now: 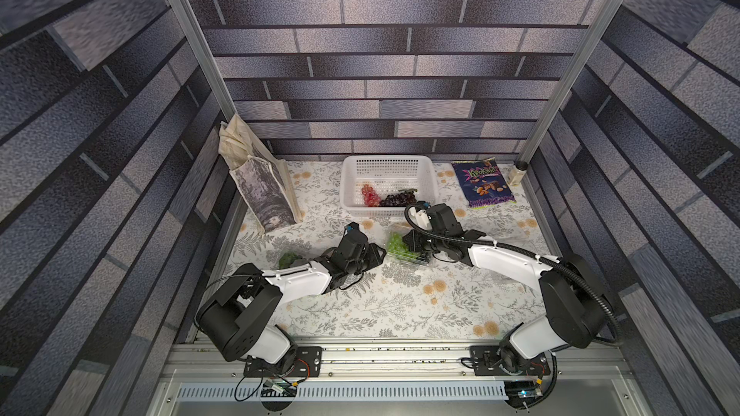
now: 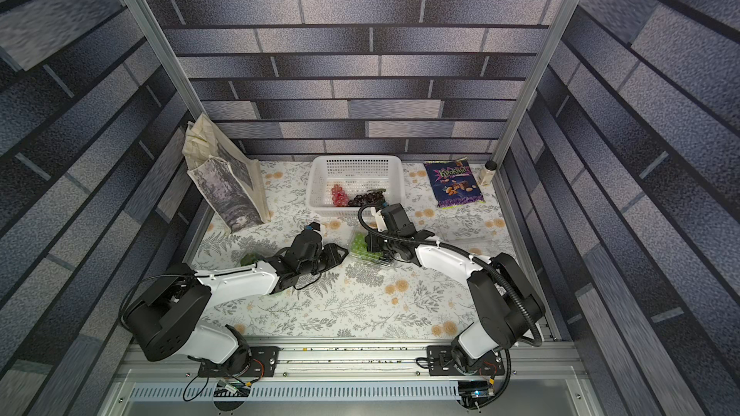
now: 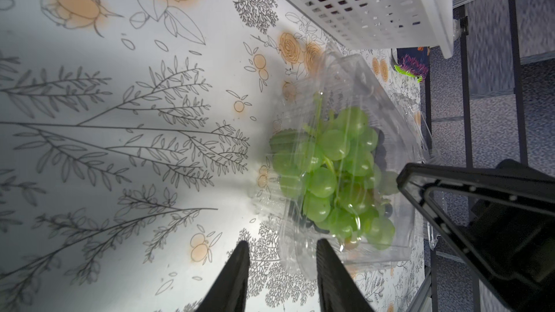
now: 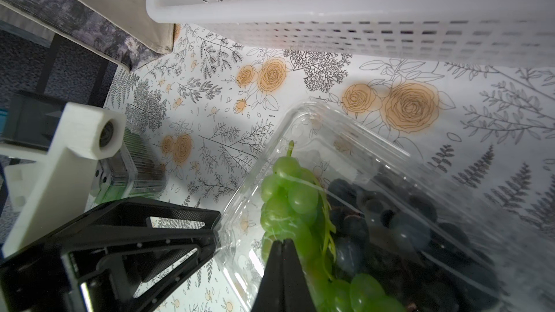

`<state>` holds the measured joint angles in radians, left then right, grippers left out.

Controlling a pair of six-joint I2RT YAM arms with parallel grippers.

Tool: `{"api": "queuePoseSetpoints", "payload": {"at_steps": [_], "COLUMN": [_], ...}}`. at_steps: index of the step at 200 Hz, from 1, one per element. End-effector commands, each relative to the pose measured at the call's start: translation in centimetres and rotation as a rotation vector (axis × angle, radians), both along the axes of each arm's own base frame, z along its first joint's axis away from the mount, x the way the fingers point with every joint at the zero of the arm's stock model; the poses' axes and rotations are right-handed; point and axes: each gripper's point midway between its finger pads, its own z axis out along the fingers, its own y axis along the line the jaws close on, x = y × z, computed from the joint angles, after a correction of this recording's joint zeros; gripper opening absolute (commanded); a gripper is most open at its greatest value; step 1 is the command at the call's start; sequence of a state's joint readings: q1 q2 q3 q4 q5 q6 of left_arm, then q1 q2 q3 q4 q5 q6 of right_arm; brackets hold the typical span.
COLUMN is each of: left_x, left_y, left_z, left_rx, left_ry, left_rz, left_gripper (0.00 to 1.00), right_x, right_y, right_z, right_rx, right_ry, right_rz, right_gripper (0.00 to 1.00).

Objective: Pack grapes into containers
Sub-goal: Close the packing box at the center of the board.

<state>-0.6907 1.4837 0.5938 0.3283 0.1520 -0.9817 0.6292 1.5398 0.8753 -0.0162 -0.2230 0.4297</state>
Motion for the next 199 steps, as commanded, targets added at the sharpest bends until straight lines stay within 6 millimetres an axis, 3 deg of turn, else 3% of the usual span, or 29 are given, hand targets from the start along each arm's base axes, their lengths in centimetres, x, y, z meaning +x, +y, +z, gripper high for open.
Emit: {"api": "queuePoseSetpoints", "payload": {"at_steps": [1, 199], "left_x": [-0.1, 0.1], "left_y": [-0.2, -0.5], "left_z": [-0.6, -2.1], "left_rx": [-0.024, -0.138], "left_ry": [0.009, 0.022], "left_rz": [0.007, 0.065], "left_gripper": [0.37, 0.19], "right_x": [-0.5, -0.9], "right_y": [0.3, 0.2], "right_z": [-0.6, -1.4], "right_rx": [0.007, 0.010], "right_ry": [0.017, 0.034], "right_rz": [0.008, 0.007], "right_gripper": [0.00, 0.00]}}
